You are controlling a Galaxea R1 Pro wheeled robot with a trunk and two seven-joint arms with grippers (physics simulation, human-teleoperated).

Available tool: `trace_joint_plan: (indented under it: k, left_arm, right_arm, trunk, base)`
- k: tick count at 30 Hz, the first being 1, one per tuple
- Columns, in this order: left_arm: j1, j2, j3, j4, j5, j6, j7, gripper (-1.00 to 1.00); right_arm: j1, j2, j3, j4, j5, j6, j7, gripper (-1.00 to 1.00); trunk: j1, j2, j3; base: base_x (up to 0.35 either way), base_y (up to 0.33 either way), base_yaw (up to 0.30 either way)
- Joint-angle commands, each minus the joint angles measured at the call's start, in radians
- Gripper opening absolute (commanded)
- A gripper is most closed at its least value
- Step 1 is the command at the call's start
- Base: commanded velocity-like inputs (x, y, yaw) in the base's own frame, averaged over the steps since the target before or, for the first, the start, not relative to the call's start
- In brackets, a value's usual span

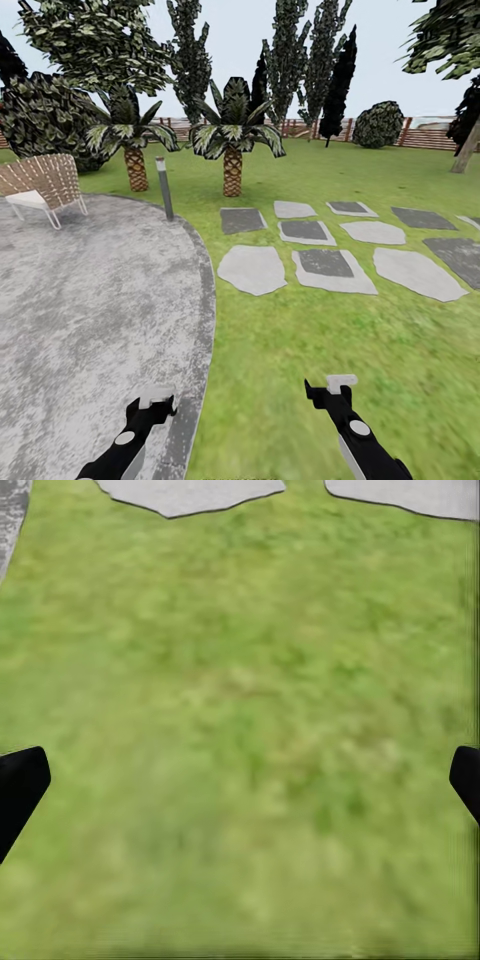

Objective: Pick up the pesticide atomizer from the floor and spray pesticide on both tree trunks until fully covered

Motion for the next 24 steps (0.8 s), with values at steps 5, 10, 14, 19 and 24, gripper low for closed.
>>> trace_joint_plan:
  k: [5, 10, 14, 19, 24]
  left_arm:
    - [0.000, 0.001, 0.000, 0.000, 0.000, 0.000, 0.001, 1.00]
    - [0.000, 0.000, 0.000, 0.000, 0.000, 0.000, 0.003, 1.00]
    - [0.000, 0.000, 0.000, 0.002, 0.000, 0.000, 0.004, 1.00]
    - [0.000, 0.000, 0.001, 0.002, 0.001, 0.001, 0.005, 1.00]
    - [0.000, 0.000, 0.008, 0.002, 0.002, 0.001, 0.007, 1.00]
  right_arm:
    - [0.000, 0.000, 0.001, 0.000, 0.000, -0.001, 0.000, 1.00]
    - [0.000, 0.000, 0.001, -0.001, 0.000, -0.001, -0.001, 1.00]
    - [0.000, 0.000, 0.001, -0.002, 0.000, -0.001, -0.001, 1.00]
    - [0.000, 0.000, 0.000, -0.002, 0.000, -0.001, -0.001, 1.00]
    - [0.000, 0.000, 0.000, -0.002, 0.000, -0.001, -0.001, 1.00]
  trunk:
    - [0.019, -0.035, -0.022]
    - [0.038, -0.070, -0.044]
    - [0.038, -0.070, -0.045]
    - [0.038, -0.070, -0.046]
    - [0.038, -0.070, -0.046]
  base:
    - [0.000, 0.000, -0.193]
    - [0.000, 0.000, -0.192]
    - [0.000, 0.000, -0.065]
    - [0.011, 0.000, -0.009]
    - [0.254, 0.000, -0.001]
